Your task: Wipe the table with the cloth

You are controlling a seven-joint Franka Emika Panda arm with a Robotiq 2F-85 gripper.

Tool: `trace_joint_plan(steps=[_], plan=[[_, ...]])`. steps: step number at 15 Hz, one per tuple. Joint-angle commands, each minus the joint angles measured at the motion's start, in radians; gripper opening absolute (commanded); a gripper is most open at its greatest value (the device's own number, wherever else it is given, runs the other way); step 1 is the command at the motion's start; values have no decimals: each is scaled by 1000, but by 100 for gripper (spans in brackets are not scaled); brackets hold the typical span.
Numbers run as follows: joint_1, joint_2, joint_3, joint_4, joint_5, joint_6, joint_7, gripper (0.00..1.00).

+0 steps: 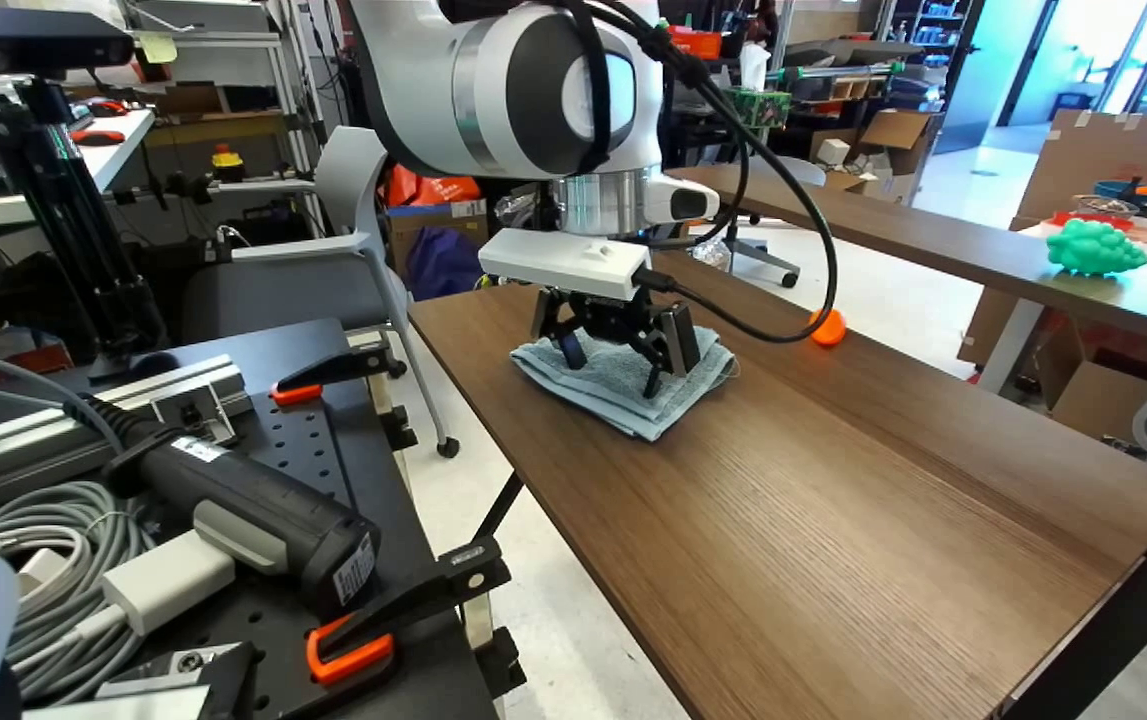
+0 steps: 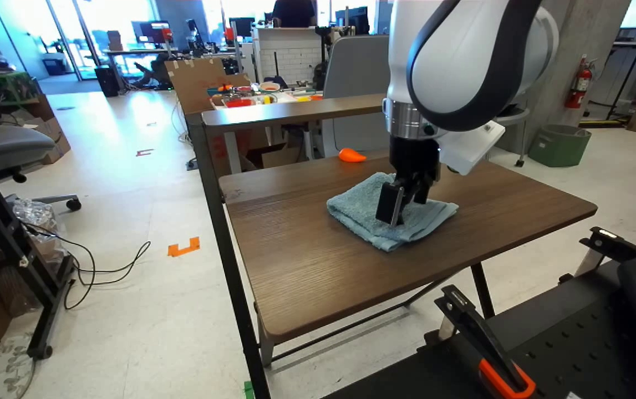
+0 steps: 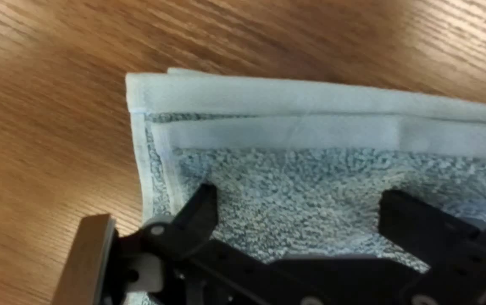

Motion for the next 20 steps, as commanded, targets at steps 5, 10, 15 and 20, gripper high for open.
trace_joint_plan(steps=[5,10,15,20], plan=[[38,166,-139,134,59,-66,100,100],[11,200,-237,139,75,-62,214,100],[-66,225,-240,165,180,-92,256,100],[-137,254,-231,233,310,-55,301,100]])
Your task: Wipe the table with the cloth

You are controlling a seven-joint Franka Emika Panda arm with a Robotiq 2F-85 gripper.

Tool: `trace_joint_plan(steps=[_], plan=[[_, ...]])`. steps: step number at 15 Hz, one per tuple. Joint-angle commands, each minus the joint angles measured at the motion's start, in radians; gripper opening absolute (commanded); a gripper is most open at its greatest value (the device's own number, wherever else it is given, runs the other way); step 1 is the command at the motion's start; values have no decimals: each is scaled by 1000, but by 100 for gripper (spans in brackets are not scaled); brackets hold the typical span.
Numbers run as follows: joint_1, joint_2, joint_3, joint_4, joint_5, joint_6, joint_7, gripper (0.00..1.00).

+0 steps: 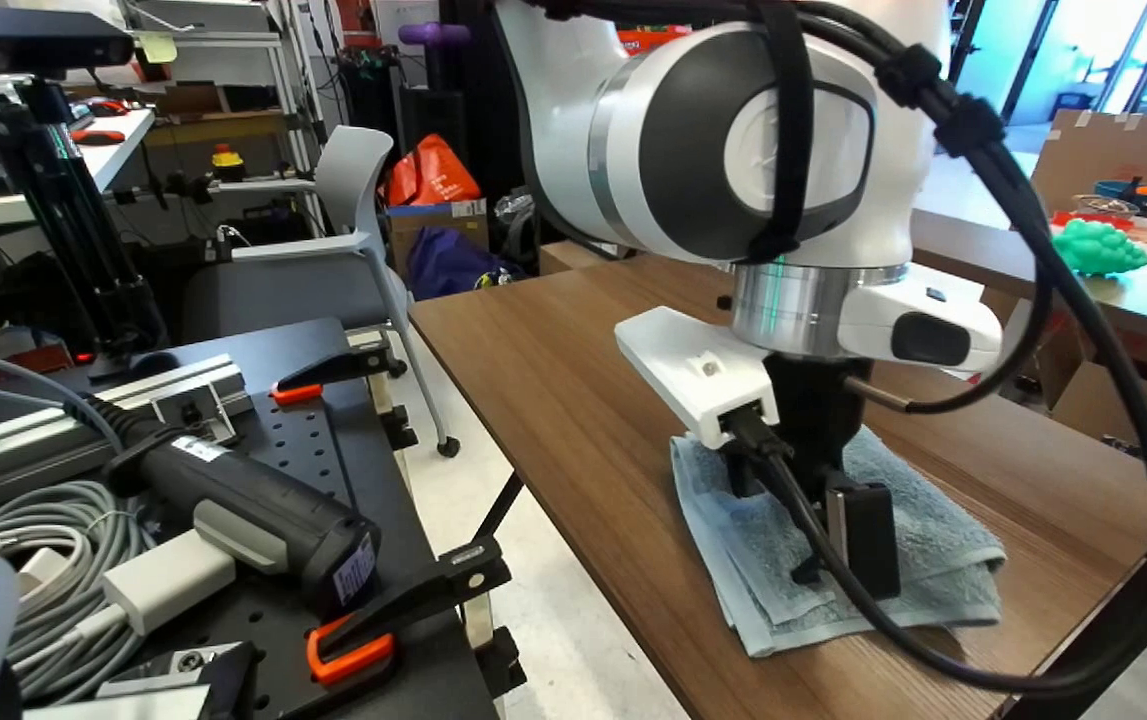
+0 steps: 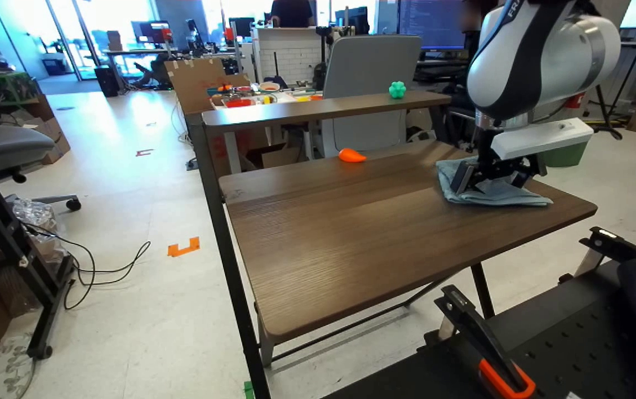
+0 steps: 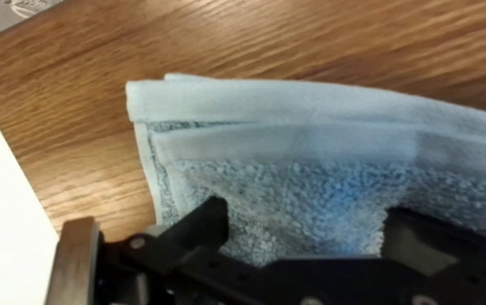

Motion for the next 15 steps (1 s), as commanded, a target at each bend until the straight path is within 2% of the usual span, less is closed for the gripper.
trace_joint_plan(steps=[1,6,12,15], plan=[[-55,157,9,116,81,66,53,100],[-34,186,0,173,116,148,109,100],[-51,203,34,257,189,188,134,100],[12,194,18,218,164,259,125,100]])
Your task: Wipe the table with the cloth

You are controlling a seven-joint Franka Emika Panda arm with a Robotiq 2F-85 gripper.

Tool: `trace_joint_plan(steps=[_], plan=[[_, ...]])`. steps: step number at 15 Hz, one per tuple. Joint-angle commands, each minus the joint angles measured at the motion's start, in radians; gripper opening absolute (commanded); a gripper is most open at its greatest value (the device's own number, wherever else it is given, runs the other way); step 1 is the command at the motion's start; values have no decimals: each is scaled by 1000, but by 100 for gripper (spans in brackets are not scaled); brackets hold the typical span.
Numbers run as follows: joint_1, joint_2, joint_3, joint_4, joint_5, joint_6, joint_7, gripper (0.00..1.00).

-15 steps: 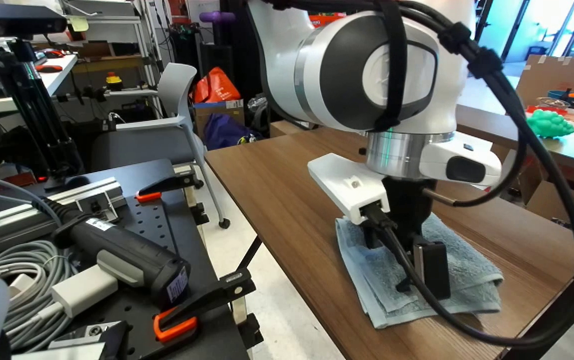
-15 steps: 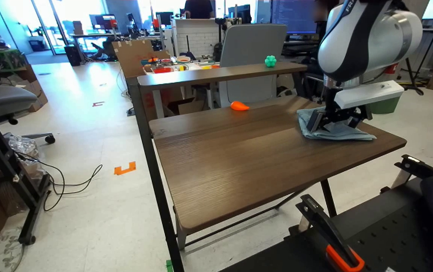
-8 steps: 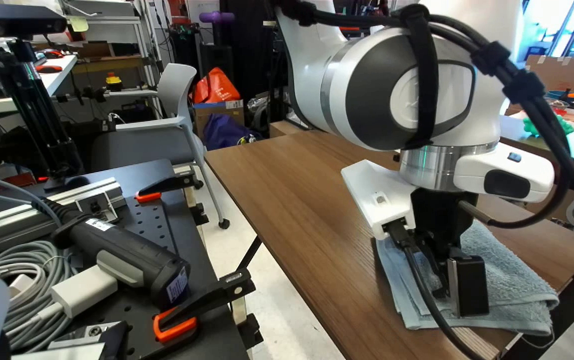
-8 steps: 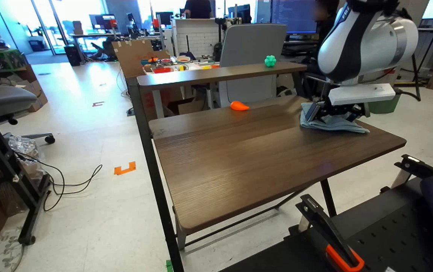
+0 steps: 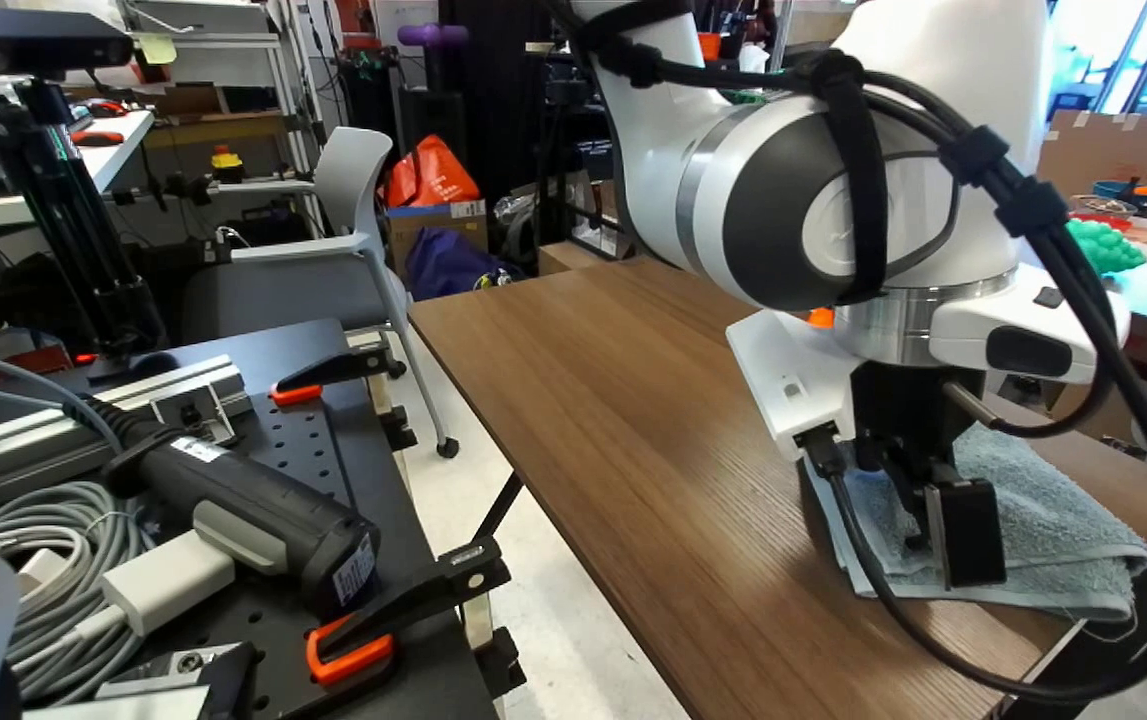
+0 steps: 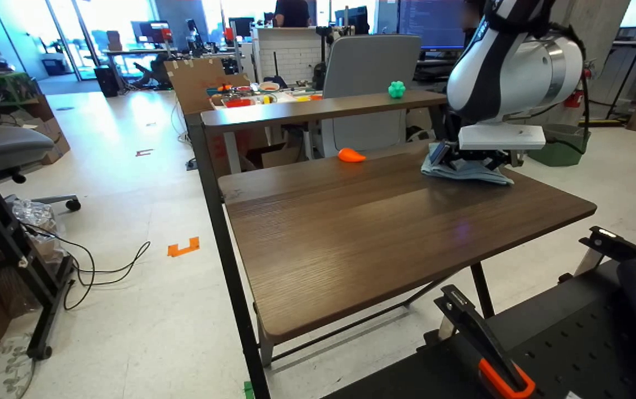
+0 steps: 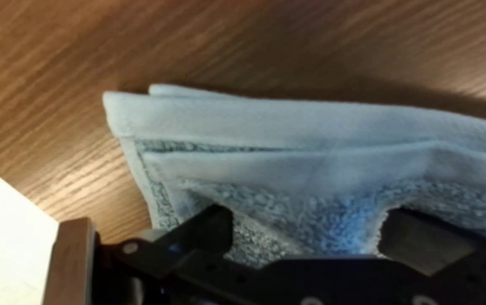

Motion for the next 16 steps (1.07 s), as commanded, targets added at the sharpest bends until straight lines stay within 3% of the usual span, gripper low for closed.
trace_joint_plan(steps=[1,5,10,14,16], plan=[[76,44,-2,-29,-2,151,-11,100],[212,13,-8,-184,-19,366,-90,100],[311,-34,64,-348,-18,560,-236,100],[327,-42,153,-318,-38,507,-324,100],[417,-7,90,-241,42,496,-313,100]])
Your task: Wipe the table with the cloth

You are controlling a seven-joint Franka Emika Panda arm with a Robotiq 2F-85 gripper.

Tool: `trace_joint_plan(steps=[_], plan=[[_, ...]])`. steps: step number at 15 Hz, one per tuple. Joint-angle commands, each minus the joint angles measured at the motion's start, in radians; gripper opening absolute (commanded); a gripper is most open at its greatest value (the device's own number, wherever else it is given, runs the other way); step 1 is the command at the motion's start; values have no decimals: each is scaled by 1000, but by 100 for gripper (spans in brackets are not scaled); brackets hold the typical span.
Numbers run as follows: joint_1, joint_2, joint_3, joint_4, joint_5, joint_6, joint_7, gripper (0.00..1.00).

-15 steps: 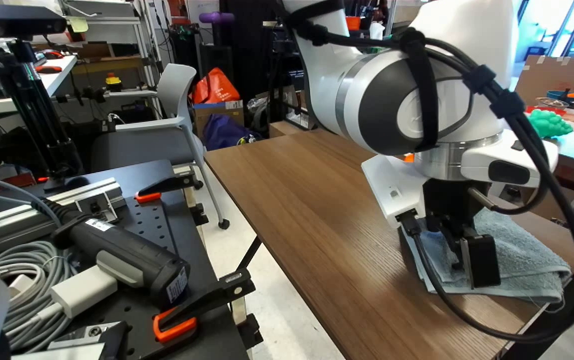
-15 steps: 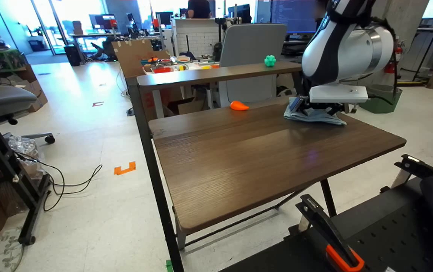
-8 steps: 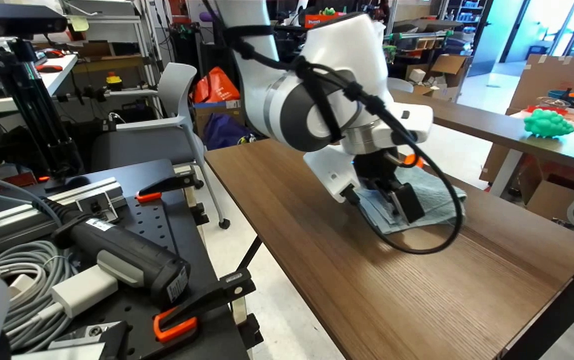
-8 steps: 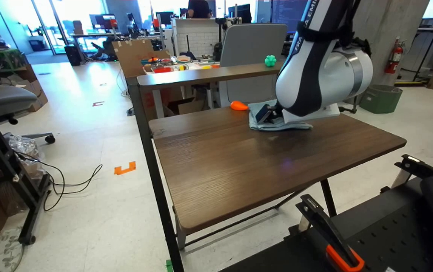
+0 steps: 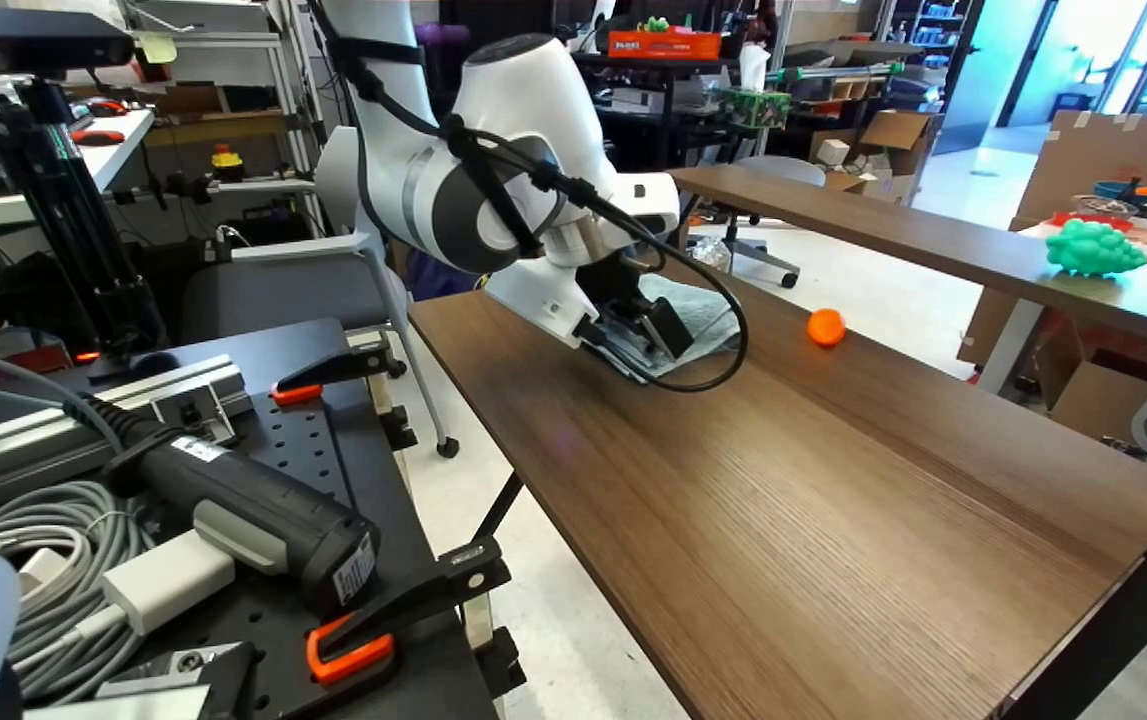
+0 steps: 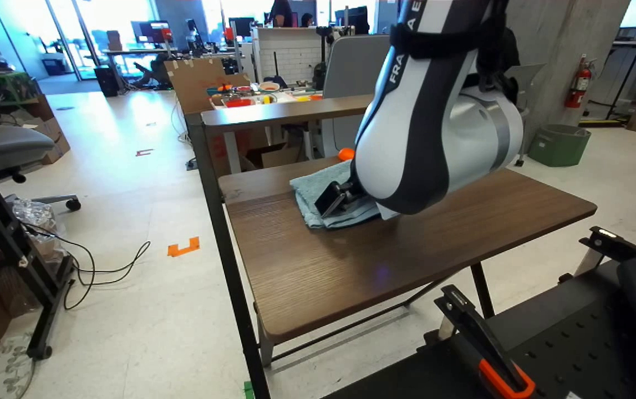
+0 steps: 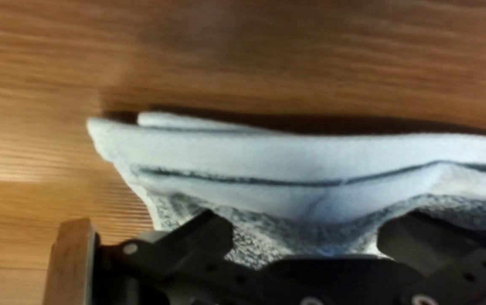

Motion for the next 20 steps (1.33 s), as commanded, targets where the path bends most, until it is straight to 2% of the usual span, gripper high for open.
trace_joint_plan(steps=[1,3,5,7,10,13,17,20], plan=[[85,60,-45,113,63,-89,-2,100],[93,71,-63,165,77,-147,21,100],[66,61,-52,186,51,-224,25,100],[21,44,-20,178,8,-297,0,100],[-107,6,89,133,-47,-385,-75,100],[-160,-77,89,48,-93,-464,-116,100],[-175,-256,25,-158,-156,-400,-131,100],[-177,-408,-18,-314,-180,-307,-122,100]])
